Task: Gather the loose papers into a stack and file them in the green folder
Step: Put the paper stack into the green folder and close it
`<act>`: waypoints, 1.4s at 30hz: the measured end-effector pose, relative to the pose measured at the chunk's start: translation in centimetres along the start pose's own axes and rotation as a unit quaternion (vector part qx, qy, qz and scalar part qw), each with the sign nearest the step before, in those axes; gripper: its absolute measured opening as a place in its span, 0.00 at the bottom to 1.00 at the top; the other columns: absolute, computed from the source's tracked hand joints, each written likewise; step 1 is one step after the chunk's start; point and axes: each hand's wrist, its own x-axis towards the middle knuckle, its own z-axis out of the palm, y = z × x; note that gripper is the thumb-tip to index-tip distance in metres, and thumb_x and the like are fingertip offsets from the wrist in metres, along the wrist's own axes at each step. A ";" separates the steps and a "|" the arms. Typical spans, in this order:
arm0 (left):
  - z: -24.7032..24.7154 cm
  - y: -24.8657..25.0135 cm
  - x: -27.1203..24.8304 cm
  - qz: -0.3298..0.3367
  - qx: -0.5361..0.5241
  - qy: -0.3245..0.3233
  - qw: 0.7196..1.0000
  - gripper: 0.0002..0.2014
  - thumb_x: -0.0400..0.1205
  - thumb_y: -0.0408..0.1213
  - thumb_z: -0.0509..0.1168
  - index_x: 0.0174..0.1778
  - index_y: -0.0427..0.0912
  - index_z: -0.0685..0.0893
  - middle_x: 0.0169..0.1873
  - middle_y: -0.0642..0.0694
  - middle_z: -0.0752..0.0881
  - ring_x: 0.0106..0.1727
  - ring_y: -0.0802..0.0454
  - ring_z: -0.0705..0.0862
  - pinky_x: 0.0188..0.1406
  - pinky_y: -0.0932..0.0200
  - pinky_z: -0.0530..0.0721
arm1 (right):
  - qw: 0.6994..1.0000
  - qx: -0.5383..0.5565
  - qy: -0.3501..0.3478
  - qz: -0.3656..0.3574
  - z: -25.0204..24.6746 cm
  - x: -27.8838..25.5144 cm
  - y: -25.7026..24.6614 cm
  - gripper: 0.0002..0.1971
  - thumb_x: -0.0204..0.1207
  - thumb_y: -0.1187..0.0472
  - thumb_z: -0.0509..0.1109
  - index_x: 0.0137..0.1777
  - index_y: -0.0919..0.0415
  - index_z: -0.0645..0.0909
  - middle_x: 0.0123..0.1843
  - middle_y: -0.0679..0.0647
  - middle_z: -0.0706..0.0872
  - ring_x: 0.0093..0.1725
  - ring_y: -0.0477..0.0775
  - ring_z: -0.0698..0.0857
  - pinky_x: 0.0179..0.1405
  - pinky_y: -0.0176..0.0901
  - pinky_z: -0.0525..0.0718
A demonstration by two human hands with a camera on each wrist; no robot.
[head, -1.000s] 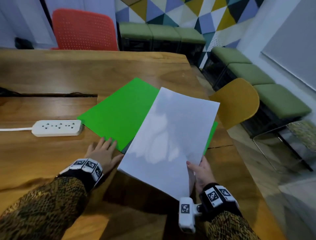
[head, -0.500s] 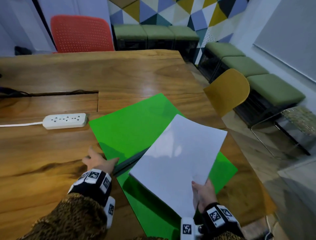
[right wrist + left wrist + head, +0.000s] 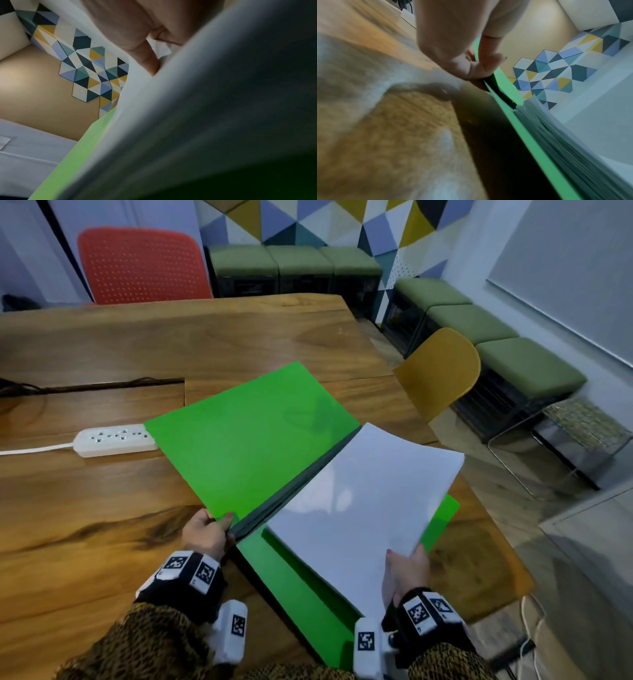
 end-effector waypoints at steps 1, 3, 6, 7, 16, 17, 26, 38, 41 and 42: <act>0.0 0.0 -0.3 0.002 -0.009 -0.012 1.000 0.17 0.79 0.26 0.63 0.27 0.43 0.68 0.25 0.43 0.72 0.20 0.48 0.73 0.07 0.72 0.68 | 1.000 0.003 -0.007 0.000 0.0 -0.4 -0.4 0.23 0.74 0.86 0.53 0.69 0.76 0.68 0.61 0.62 0.77 0.54 0.55 0.75 0.32 0.25 0.81; 0.0 0.1 -1.1 0.005 -0.022 -0.046 0.999 0.13 0.80 0.25 0.61 0.31 0.42 0.70 0.31 0.42 0.75 0.26 0.47 0.77 0.10 0.70 0.76 | 1.000 -0.021 0.001 -0.006 0.1 -0.2 -0.4 0.23 0.74 0.85 0.54 0.69 0.76 0.68 0.63 0.63 0.78 0.54 0.55 0.75 0.38 0.27 0.79; -0.1 0.5 -1.8 -0.002 -0.065 -0.089 0.994 0.10 0.80 0.21 0.57 0.37 0.39 0.70 0.42 0.40 0.77 0.48 0.39 0.79 0.38 0.50 0.87 | 0.994 -0.110 0.018 0.002 0.1 1.6 0.4 0.20 0.73 0.82 0.58 0.66 0.73 0.72 0.64 0.64 0.80 0.54 0.57 0.78 0.46 0.33 0.82; -0.2 0.5 -1.9 -0.004 -0.074 -0.099 0.992 0.11 0.80 0.20 0.57 0.37 0.39 0.70 0.43 0.40 0.77 0.52 0.39 0.78 0.44 0.45 0.85 | 0.990 -0.140 0.016 0.002 0.2 1.8 0.5 0.20 0.73 0.80 0.59 0.66 0.72 0.72 0.64 0.65 0.81 0.55 0.59 0.80 0.54 0.42 0.80; -1.5 0.0 -2.8 0.139 0.110 -0.133 0.975 0.09 0.75 0.19 0.64 0.50 0.29 0.81 0.47 0.35 0.85 0.44 0.44 0.83 0.45 0.55 0.84 | 0.964 -0.265 -0.013 -0.009 0.2 2.7 -0.1 0.22 0.74 0.75 0.60 0.70 0.69 0.71 0.68 0.67 0.79 0.65 0.66 0.78 0.64 0.49 0.75; -1.4 0.1 -3.1 0.147 0.120 -0.138 0.972 0.11 0.76 0.19 0.63 0.54 0.25 0.79 0.49 0.35 0.83 0.48 0.44 0.81 0.53 0.49 0.80 | 0.963 -0.268 -0.016 -0.011 0.2 2.7 -0.2 0.23 0.75 0.75 0.60 0.71 0.69 0.70 0.68 0.66 0.79 0.66 0.66 0.78 0.65 0.48 0.74; -1.7 -0.3 -3.0 0.131 0.125 -0.164 0.970 0.10 0.77 0.21 0.61 0.40 0.38 0.84 0.29 0.59 0.89 0.28 0.64 0.87 0.28 0.72 0.81 | 0.958 -0.286 -0.030 0.012 0.5 1.8 0.6 0.22 0.75 0.74 0.60 0.69 0.69 0.69 0.65 0.67 0.79 0.65 0.65 0.78 0.65 0.49 0.75; -2.7 -0.2 -3.1 0.144 0.187 -0.195 0.952 0.16 0.71 0.15 0.63 0.40 0.42 0.84 0.39 0.42 0.90 0.45 0.41 0.87 0.49 0.52 0.83 | 0.952 -0.302 0.021 0.032 0.4 1.7 -0.7 0.29 0.73 0.58 0.66 0.72 0.70 0.66 0.72 0.67 0.73 0.72 0.67 0.71 0.72 0.55 0.70; -2.3 0.8 -4.6 0.152 0.169 -0.217 0.949 0.29 0.74 0.10 0.56 0.24 0.49 0.87 0.18 0.61 0.87 0.30 0.67 0.87 0.38 0.74 0.82 | 0.952 -0.301 0.050 0.030 -1.0 1.7 -1.2 0.27 0.78 0.50 0.60 0.71 0.69 0.69 0.72 0.68 0.73 0.72 0.70 0.69 0.70 0.55 0.68; -2.1 1.3 -5.3 0.143 0.147 -0.214 0.955 0.35 0.75 0.09 0.54 0.13 0.50 0.84 0.11 0.65 0.81 0.23 0.73 0.83 0.30 0.80 0.78 | 0.955 -0.290 0.051 0.040 -1.5 1.5 -1.4 0.27 0.78 0.47 0.57 0.68 0.68 0.72 0.69 0.68 0.75 0.69 0.70 0.72 0.68 0.56 0.69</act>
